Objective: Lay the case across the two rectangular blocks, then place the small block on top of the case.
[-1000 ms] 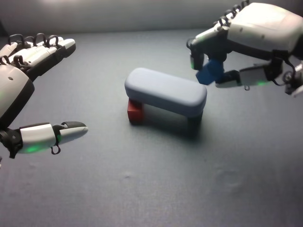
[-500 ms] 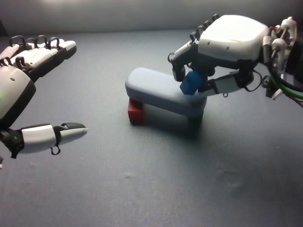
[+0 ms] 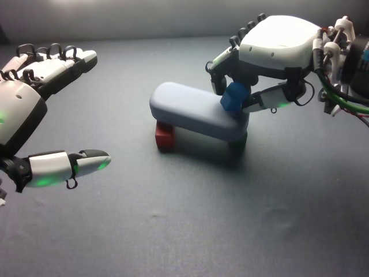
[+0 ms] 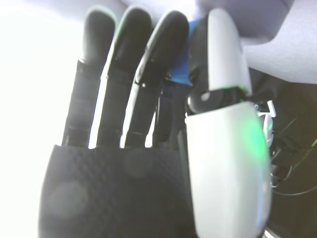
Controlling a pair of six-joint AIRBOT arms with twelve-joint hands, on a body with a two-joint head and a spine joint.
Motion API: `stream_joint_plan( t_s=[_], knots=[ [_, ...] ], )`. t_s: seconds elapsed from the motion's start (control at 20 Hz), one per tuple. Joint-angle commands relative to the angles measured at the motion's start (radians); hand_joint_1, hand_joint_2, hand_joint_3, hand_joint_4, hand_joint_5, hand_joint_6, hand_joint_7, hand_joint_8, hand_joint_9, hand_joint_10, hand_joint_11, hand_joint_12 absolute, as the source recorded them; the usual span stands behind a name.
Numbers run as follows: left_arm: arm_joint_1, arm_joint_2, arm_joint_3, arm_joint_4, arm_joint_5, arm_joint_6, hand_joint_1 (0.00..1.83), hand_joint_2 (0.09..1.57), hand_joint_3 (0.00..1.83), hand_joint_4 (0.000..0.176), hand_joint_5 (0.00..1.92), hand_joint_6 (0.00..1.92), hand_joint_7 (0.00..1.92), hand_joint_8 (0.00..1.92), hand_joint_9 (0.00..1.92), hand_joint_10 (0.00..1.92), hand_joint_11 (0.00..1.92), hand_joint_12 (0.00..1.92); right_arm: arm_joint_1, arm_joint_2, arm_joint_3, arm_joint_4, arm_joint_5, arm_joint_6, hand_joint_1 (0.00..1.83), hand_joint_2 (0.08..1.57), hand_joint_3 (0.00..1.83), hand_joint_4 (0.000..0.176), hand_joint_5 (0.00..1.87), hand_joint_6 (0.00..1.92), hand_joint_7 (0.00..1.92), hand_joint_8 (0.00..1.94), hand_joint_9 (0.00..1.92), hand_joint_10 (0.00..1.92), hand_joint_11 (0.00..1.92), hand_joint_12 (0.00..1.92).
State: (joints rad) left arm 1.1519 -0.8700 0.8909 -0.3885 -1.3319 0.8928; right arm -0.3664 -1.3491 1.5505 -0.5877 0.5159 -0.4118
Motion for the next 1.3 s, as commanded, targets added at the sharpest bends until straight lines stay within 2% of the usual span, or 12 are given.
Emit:
stream_joint_plan(
  t_s=[0.0, 0.3, 0.4, 0.5, 0.55, 0.6, 0.65, 0.7, 0.75, 0.85, 1.0, 1.25],
  knots=[
    [-0.010, -0.004, 0.009, 0.015, -0.118, -0.004, 0.86, 0.89, 0.00, 0.000, 0.26, 0.00, 0.25, 0.00, 0.25, 0.00, 0.00, 0.76, 0.017, 0.003, 0.006, 0.027, 0.085, -0.002, 1.25, 1.08, 0.00, 0.000, 0.92, 1.13, 1.18, 0.71, 0.96, 1.18, 0.83, 1.50],
    [-0.011, -0.005, 0.010, 0.017, -0.117, -0.006, 0.83, 0.88, 0.00, 0.000, 0.26, 0.00, 0.25, 0.00, 0.27, 0.01, 0.00, 0.80, 0.025, -0.002, 0.011, -0.003, 0.058, -0.002, 1.25, 1.08, 0.00, 0.000, 0.93, 1.12, 1.14, 0.76, 0.94, 1.13, 0.78, 1.44],
    [-0.011, -0.005, 0.010, 0.017, -0.117, -0.007, 0.85, 0.88, 0.00, 0.000, 0.26, 0.00, 0.25, 0.00, 0.25, 0.00, 0.00, 0.72, 0.025, -0.002, 0.011, -0.006, 0.054, -0.003, 1.23, 1.11, 0.00, 0.000, 0.90, 1.16, 1.06, 0.91, 0.90, 1.24, 0.81, 1.52],
    [-0.011, -0.005, 0.010, 0.017, -0.117, -0.009, 0.84, 0.88, 0.00, 0.000, 0.26, 0.00, 0.25, 0.00, 0.25, 0.00, 0.00, 0.70, 0.025, -0.004, 0.011, -0.010, 0.052, -0.005, 1.21, 1.14, 0.01, 0.017, 0.88, 1.14, 0.95, 1.09, 0.80, 1.21, 0.72, 1.54],
    [-0.011, -0.005, 0.010, 0.017, -0.118, -0.009, 0.84, 0.88, 0.00, 0.000, 0.26, 0.00, 0.24, 0.00, 0.24, 0.00, 0.00, 0.70, 0.025, -0.005, 0.011, -0.013, 0.049, -0.006, 1.20, 1.17, 0.00, 0.000, 0.88, 1.07, 0.87, 1.29, 0.73, 1.32, 0.69, 1.64],
    [-0.011, -0.006, 0.010, 0.017, -0.118, -0.009, 0.84, 0.88, 0.00, 0.000, 0.26, 0.00, 0.25, 0.00, 0.25, 0.00, 0.00, 0.72, 0.025, -0.005, 0.011, -0.015, 0.046, -0.006, 1.20, 1.18, 0.00, 0.000, 0.86, 1.06, 0.83, 1.36, 0.68, 1.34, 0.67, 1.64],
    [-0.011, -0.006, 0.010, 0.017, -0.119, -0.010, 0.85, 0.89, 0.00, 0.000, 0.26, 0.00, 0.24, 0.00, 0.25, 0.00, 0.00, 0.74, 0.025, -0.006, 0.011, -0.017, 0.044, -0.006, 1.17, 1.14, 0.00, 0.000, 0.91, 1.06, 0.65, 1.14, 0.65, 1.33, 0.65, 1.60],
    [-0.011, -0.006, 0.010, 0.017, -0.119, -0.010, 0.85, 0.89, 0.00, 0.000, 0.26, 0.00, 0.24, 0.00, 0.25, 0.00, 0.00, 0.74, 0.025, -0.006, 0.010, -0.018, 0.043, -0.006, 1.17, 1.14, 0.00, 0.000, 0.91, 1.06, 0.65, 1.14, 0.65, 1.33, 0.65, 1.60],
    [-0.011, -0.006, 0.009, 0.017, -0.119, -0.011, 0.86, 0.88, 0.00, 0.000, 0.26, 0.00, 0.25, 0.00, 0.25, 0.00, 0.00, 0.72, 0.025, -0.006, 0.010, -0.020, 0.042, -0.006, 1.23, 1.04, 0.00, 0.000, 0.74, 0.67, 0.61, 0.81, 0.61, 1.08, 0.54, 1.45],
    [-0.011, -0.007, 0.009, 0.017, -0.119, -0.012, 0.84, 0.88, 0.00, 0.000, 0.26, 0.00, 0.26, 0.00, 0.25, 0.00, 0.00, 0.71, 0.025, -0.006, 0.009, -0.024, 0.037, -0.006, 1.22, 1.01, 0.00, 0.000, 0.76, 0.36, 0.62, 0.65, 0.62, 0.90, 0.50, 1.36],
    [-0.011, -0.008, 0.011, 0.017, -0.119, -0.014, 0.85, 0.89, 0.00, 0.000, 0.26, 0.00, 0.25, 0.00, 0.25, 0.00, 0.00, 0.74, 0.025, -0.006, 0.010, -0.024, 0.035, -0.007, 1.17, 1.02, 0.00, 0.000, 0.78, 0.19, 0.54, 0.68, 0.57, 0.88, 0.46, 1.37],
    [-0.011, -0.008, 0.011, 0.017, -0.120, -0.015, 0.83, 0.89, 0.00, 0.000, 0.26, 0.00, 0.25, 0.00, 0.25, 0.00, 0.00, 0.70, 0.025, -0.006, 0.010, -0.026, 0.032, -0.008, 1.16, 1.03, 0.00, 0.000, 0.78, 0.12, 0.49, 0.72, 0.53, 0.90, 0.43, 1.36]
  ],
)
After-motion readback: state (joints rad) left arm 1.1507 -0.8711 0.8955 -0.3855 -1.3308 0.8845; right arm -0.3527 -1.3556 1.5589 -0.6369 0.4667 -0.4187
